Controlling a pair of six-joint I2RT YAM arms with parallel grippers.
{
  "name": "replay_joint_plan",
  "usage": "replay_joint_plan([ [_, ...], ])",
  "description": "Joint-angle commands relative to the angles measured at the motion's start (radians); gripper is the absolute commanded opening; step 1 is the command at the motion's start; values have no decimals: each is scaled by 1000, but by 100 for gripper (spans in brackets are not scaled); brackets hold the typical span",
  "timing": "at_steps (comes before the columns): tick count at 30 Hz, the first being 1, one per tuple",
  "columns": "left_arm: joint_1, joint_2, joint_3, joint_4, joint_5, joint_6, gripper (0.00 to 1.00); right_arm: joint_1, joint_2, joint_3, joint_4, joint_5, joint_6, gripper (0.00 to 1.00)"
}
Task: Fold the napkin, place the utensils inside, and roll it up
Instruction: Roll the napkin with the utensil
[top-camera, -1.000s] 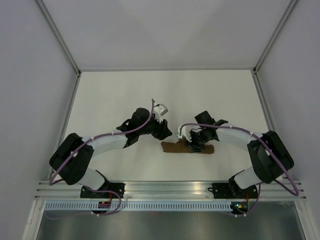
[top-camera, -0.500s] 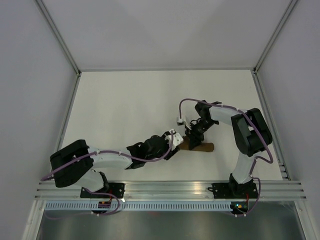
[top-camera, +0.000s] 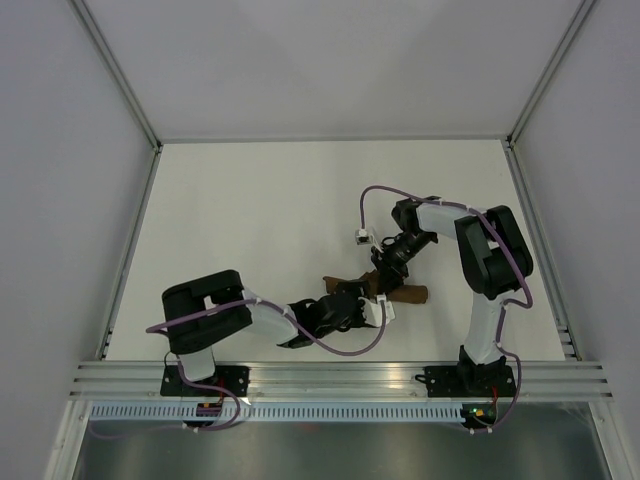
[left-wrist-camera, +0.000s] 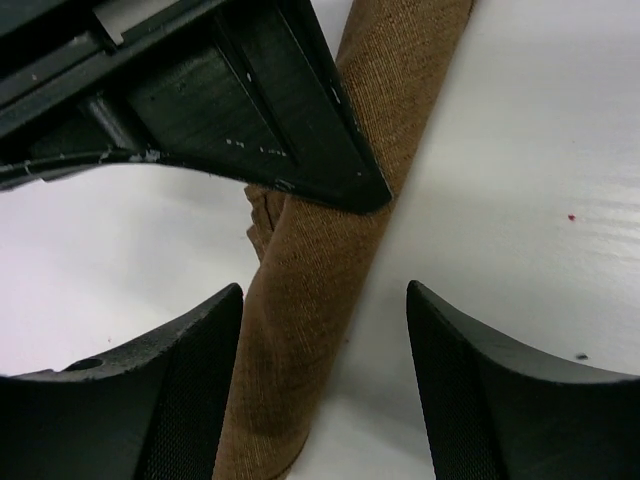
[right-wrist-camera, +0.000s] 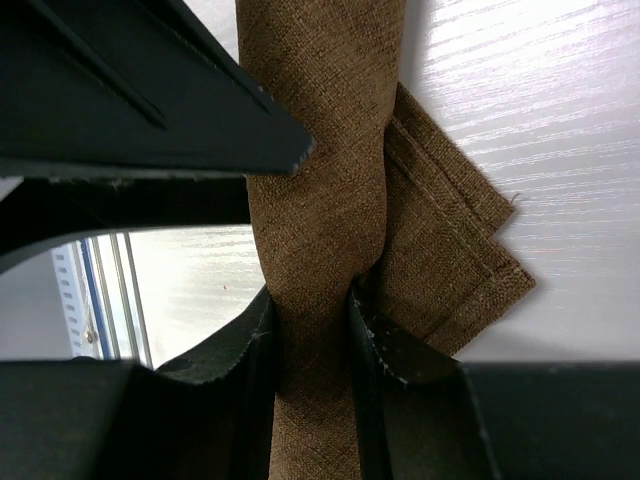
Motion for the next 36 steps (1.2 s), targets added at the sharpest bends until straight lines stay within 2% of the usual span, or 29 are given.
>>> replay_joint_plan([
  [1,-5,52,39,157,-30,143,72,-4,72,-14,59,134,-55,2],
  [4,-5,77,49,155,-26,159,72,-5,84,-9,57,132,-56,2],
  [10,-4,100,112,-30,79,130,65,-5,90,-2,48,131,-64,2],
  [12,-2,111,132,-103,105,113,56,-5,89,0,48,129,-64,2],
  [14,-1,117,151,-138,123,82,41,-5,84,-2,48,128,-62,2],
  [15,4,121,154,-167,137,46,25,-5,78,-6,50,128,-61,8],
  [16,4,122,154,-167,137,46,25,-5,75,-6,50,128,-61,14],
  [18,7,117,155,-188,154,21,19,-5,69,-11,51,129,-61,26],
  [19,15,115,158,-205,165,13,17,-5,58,-12,51,129,-61,38],
  [22,29,108,166,-253,209,-23,8,-7,23,-23,60,128,-50,53],
  [23,33,102,169,-277,218,-40,2,-10,13,-23,59,123,-48,55],
  [28,81,76,181,-349,324,-94,2,-31,-75,-17,56,89,-16,69],
  [36,194,43,253,-519,545,-209,2,-183,-233,15,76,-53,67,72],
])
